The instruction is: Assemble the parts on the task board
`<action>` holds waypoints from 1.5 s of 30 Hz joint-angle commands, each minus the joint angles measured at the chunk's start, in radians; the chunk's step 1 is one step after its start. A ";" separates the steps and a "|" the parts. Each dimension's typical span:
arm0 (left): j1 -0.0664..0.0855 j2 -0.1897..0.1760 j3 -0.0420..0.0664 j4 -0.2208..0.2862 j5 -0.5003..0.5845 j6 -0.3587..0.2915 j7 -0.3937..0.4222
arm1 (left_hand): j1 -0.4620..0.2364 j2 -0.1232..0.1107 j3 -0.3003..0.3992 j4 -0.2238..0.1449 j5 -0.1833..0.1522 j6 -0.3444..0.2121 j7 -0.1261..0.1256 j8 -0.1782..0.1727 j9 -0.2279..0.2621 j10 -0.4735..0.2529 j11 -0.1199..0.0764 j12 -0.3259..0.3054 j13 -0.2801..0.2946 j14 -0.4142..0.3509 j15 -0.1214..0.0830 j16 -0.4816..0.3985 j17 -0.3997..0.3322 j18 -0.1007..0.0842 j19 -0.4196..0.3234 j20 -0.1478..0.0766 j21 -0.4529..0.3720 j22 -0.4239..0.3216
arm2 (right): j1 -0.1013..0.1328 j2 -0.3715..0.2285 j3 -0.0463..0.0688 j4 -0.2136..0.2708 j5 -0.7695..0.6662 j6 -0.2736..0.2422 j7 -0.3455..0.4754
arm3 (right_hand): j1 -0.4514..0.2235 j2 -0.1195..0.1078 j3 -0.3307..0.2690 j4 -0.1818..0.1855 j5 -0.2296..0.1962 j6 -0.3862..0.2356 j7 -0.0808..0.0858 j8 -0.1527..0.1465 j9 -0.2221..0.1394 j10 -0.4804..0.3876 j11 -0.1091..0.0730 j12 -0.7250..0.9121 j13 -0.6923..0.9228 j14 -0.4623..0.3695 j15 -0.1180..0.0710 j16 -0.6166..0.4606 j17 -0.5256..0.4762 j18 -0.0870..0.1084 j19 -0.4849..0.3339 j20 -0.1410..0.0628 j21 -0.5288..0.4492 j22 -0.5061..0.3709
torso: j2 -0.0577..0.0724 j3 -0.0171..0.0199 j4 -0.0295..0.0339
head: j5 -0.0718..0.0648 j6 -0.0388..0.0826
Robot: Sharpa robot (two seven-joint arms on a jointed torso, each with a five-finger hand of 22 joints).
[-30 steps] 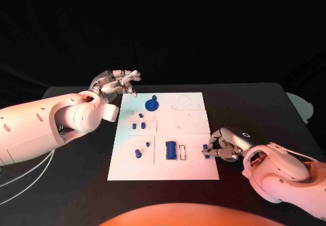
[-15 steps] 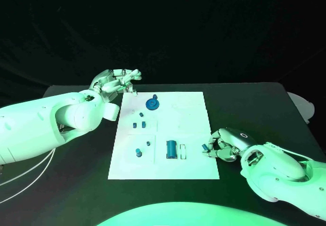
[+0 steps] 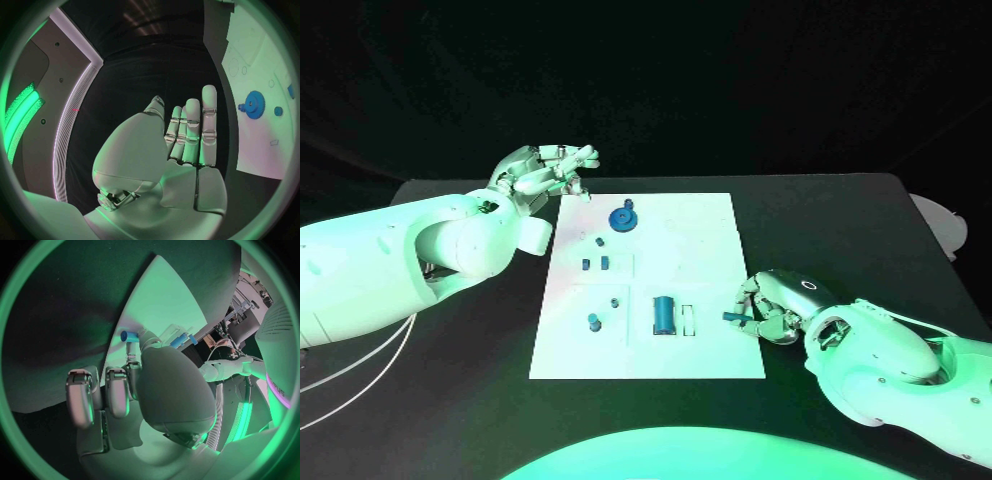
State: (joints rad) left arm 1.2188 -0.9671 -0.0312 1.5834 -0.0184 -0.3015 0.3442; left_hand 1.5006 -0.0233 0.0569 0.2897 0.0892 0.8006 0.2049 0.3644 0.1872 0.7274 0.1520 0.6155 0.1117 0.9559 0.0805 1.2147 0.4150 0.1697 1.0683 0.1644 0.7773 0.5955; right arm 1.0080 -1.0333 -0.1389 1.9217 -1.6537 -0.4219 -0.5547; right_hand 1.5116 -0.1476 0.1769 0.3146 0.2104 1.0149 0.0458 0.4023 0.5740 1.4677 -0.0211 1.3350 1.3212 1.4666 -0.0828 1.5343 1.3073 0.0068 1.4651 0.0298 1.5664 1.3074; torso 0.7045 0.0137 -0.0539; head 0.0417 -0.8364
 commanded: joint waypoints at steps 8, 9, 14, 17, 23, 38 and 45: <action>0.001 -0.001 0.001 0.004 -0.003 0.013 0.008 | -0.003 -0.007 0.007 -0.001 0.002 -0.006 0.004 0.003 0.000 -0.004 0.001 0.007 -0.001 -0.006 0.000 0.000 -0.001 0.014 -0.005 0.001 0.000 0.001 | -0.005 -0.001 -0.005 0.014 -0.018 -0.003 -0.037 | -0.063 -0.006 0.219 -0.032 0.080 -0.006 0.005 0.024 0.045 0.003 -0.001 0.007 0.113 0.087 0.001 0.002 0.181 -0.007 0.106 -0.001 0.004 0.263 | -0.001 0.0003 -0.0004 | 0.004 0.001; 0.001 -0.001 0.001 0.004 -0.003 0.013 0.008 | -0.003 -0.007 0.007 -0.001 0.002 -0.006 0.004 0.003 0.000 -0.004 0.001 0.007 -0.001 -0.006 0.000 0.000 -0.001 0.014 -0.005 0.001 0.000 0.001 | -0.004 -0.001 -0.005 0.020 -0.013 -0.012 -0.037 | -0.069 -0.008 0.226 -0.033 0.083 -0.007 0.004 0.025 0.047 0.003 -0.001 0.007 0.114 0.087 0.001 0.002 0.182 -0.007 0.106 -0.001 0.004 0.263 | -0.001 0.0001 -0.0003 | 0.004 0.001; 0.001 -0.001 0.001 0.005 -0.003 0.012 0.008 | -0.003 -0.007 0.007 -0.001 0.002 -0.006 0.004 0.003 0.000 -0.004 0.001 0.007 -0.001 -0.006 0.000 0.000 -0.001 0.014 -0.005 0.001 0.000 0.001 | 0.003 0.009 -0.004 0.044 0.018 -0.054 -0.035 | -0.109 -0.008 0.261 -0.030 0.088 -0.009 0.006 0.030 0.056 0.005 0.000 0.009 0.114 0.088 0.001 0.002 0.183 -0.007 0.106 -0.001 0.004 0.263 | 0.000 -0.0005 -0.0001 | 0.001 0.001; 0.001 -0.001 0.001 0.005 -0.003 0.012 0.009 | -0.003 -0.007 0.007 -0.001 0.002 -0.006 0.004 0.003 0.000 -0.004 0.001 0.007 -0.001 -0.006 0.000 0.000 -0.001 0.014 -0.005 0.001 0.000 0.001 | 0.006 0.023 -0.003 0.051 0.040 -0.071 -0.031 | -0.126 -0.010 0.273 -0.030 0.082 -0.008 0.006 0.032 0.060 0.007 0.000 0.011 0.116 0.088 0.001 0.003 0.184 -0.007 0.106 -0.001 0.004 0.263 | 0.000 -0.0004 0.0000 | 0.001 0.001; 0.001 0.000 0.001 0.006 -0.003 0.012 0.009 | -0.004 -0.009 0.009 -0.001 0.002 -0.007 0.005 0.006 0.000 -0.008 0.001 0.010 -0.001 -0.008 0.000 0.002 -0.001 0.015 -0.007 0.002 0.001 0.002 | 0.008 0.060 -0.003 0.048 0.116 -0.085 -0.019 | -0.152 -0.013 0.288 -0.029 0.079 -0.006 0.006 0.035 0.064 0.008 0.000 0.014 0.117 0.088 0.001 0.002 0.183 -0.007 0.106 -0.001 0.004 0.263 | 0.000 -0.0009 0.0001 | 0.000 0.002; 0.001 0.002 0.001 0.009 -0.004 0.014 0.008 | -0.004 -0.009 0.009 -0.001 0.002 -0.007 0.005 0.006 0.000 -0.008 0.001 0.010 -0.001 -0.008 0.000 0.002 -0.001 0.015 -0.007 0.002 0.001 0.002 | 0.006 0.132 -0.002 -0.002 0.223 -0.042 0.000 | -0.272 -0.007 0.308 -0.026 0.066 0.009 0.003 0.043 0.074 0.018 -0.001 0.033 0.130 0.088 0.000 0.003 0.185 -0.007 0.106 -0.002 0.004 0.263 | 0.001 0.0005 -0.0003 | 0.005 -0.001; 0.001 0.002 0.001 0.010 -0.004 0.014 0.008 | -0.004 -0.009 0.009 -0.001 0.002 -0.007 0.005 0.006 0.000 -0.008 0.001 0.010 -0.001 -0.008 0.000 0.002 -0.001 0.015 -0.007 0.002 0.001 0.002 | 0.006 0.153 -0.002 -0.020 0.231 -0.036 0.005 | -0.315 -0.004 0.312 -0.025 0.068 0.017 0.001 0.048 0.077 0.023 -0.003 0.044 0.137 0.089 -0.001 0.004 0.187 -0.007 0.106 -0.003 0.004 0.263 | 0.001 0.0003 0.0004 | 0.005 -0.003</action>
State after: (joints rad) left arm 1.2189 -0.9665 -0.0313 1.5901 -0.0190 -0.3016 0.3445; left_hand 1.5006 -0.0233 0.0597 0.2868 0.0892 0.8006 0.2049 0.3644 0.1873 0.7275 0.1520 0.6226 0.1118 0.9559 0.0805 1.2147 0.4150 0.1697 1.0684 0.1645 0.7773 0.5968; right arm 1.0147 -0.8839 -0.1415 1.9040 -1.4416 -0.4787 -0.5635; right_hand 1.2009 -0.1512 0.4846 0.2866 0.2781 1.0104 0.0620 0.4470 0.6103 1.4683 -0.0231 1.3729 1.3080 1.4647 -0.0844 1.5343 1.3077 0.0067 1.4646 0.0305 1.5664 1.3078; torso 0.7052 0.0140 -0.0537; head 0.0471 -0.8394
